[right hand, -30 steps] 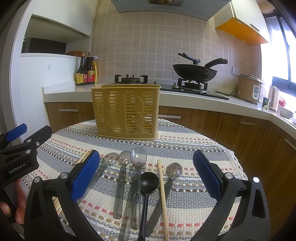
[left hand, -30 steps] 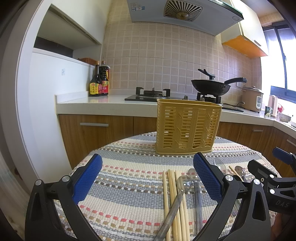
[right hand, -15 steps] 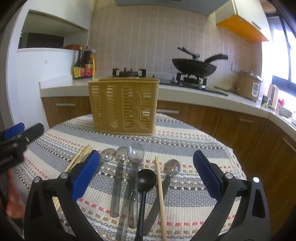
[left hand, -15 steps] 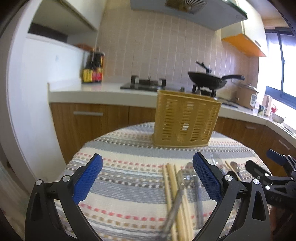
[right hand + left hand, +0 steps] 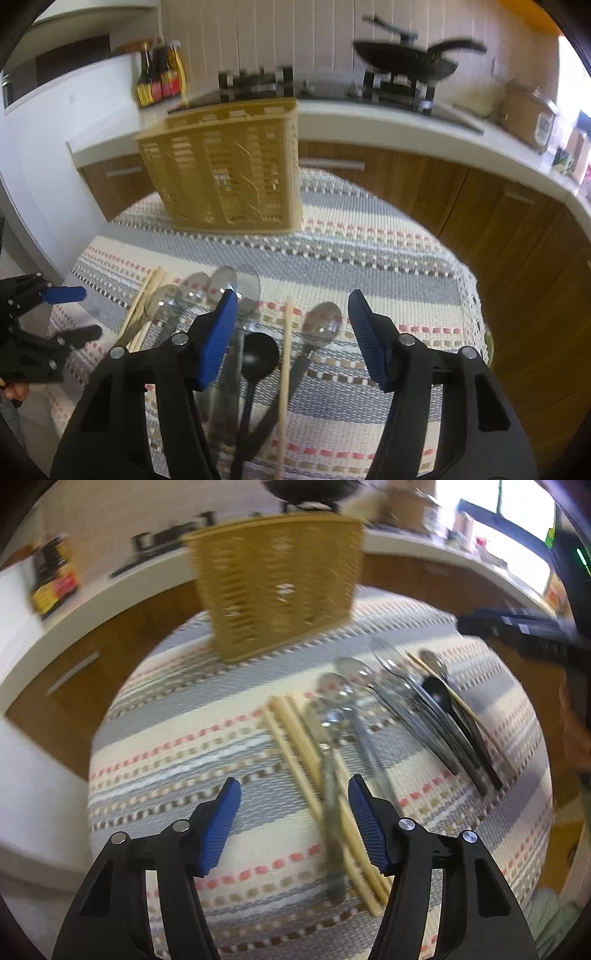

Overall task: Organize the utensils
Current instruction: 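Lower the left gripper onto a clear plastic spoon and close it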

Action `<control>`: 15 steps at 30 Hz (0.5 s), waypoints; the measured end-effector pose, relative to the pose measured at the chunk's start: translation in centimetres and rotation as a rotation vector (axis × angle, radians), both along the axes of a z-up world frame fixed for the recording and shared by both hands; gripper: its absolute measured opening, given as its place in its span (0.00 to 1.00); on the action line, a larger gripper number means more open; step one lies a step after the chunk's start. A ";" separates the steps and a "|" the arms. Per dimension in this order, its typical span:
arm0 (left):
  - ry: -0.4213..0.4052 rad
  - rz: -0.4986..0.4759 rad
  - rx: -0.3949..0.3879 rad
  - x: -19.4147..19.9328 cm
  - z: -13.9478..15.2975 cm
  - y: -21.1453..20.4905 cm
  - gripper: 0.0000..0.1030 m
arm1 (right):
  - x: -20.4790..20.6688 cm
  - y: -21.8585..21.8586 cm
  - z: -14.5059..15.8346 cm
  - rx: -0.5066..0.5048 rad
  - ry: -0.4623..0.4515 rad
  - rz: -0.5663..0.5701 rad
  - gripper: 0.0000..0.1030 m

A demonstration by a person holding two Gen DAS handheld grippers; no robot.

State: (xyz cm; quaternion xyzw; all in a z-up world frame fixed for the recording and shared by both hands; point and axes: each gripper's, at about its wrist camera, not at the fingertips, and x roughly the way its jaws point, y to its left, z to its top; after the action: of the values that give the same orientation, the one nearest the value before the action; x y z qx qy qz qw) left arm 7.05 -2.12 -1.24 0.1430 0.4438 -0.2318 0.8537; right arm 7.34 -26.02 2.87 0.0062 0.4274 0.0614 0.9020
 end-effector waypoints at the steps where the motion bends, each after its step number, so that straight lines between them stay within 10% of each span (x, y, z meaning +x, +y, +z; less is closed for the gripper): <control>1: 0.002 -0.011 0.018 0.1 -0.2 -0.6 0.51 | 0.5 -0.3 -0.2 0.006 0.034 0.003 0.55; 15: 0.163 -0.005 0.030 4.2 -1.9 -3.6 0.32 | 3.6 -4.2 -5.1 0.159 0.412 -0.004 0.31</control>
State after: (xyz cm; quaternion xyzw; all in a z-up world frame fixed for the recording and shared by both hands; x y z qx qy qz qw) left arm 11.21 -5.73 -3.17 0.1376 0.5148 -0.2381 0.8120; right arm 10.98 -30.17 -2.27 0.0907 0.5964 0.0904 0.7924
